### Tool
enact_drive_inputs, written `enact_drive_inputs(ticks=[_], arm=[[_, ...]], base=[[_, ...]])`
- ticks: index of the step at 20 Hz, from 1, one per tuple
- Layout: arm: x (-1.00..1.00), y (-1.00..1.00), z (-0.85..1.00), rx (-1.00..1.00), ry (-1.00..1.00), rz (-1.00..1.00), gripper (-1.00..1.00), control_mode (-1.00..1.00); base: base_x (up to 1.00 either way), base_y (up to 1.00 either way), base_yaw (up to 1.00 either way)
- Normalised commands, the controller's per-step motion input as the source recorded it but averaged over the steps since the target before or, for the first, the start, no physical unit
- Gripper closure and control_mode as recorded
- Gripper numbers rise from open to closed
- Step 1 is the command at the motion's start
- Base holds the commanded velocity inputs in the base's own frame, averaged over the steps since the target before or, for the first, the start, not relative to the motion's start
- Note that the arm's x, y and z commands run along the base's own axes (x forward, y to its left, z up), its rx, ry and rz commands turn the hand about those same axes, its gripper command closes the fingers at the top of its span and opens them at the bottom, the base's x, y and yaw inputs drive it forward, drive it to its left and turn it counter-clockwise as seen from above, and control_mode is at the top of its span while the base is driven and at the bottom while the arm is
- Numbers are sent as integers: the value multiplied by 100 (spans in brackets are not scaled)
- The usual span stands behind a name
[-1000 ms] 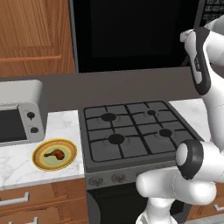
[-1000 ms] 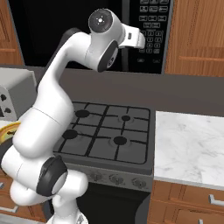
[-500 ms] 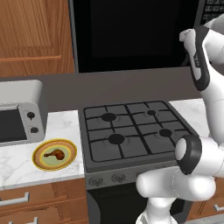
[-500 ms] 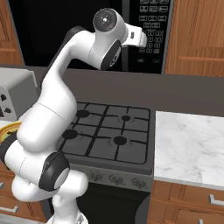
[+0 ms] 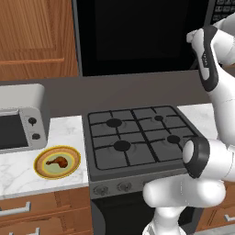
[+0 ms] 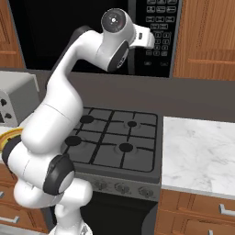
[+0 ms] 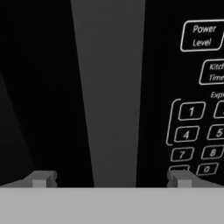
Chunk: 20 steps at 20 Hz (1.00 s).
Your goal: Pick the chicken drumstick from the counter and place it in the microwave. Then turn on the microwave.
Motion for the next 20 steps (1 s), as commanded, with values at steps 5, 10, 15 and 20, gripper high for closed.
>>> enact_drive_inputs(ticks=[5,10,15,20], arm=[[12,-1,0,0,0,2,-100,-100],[11,0,0,0,0,1,-100,-100],[10,-1,0,0,0,1,-100,-100],[10,-1,0,0,0,0,-100,-100]], base=[[0,0,0],[0,0,0],[0,0,0],[0,0,0]])
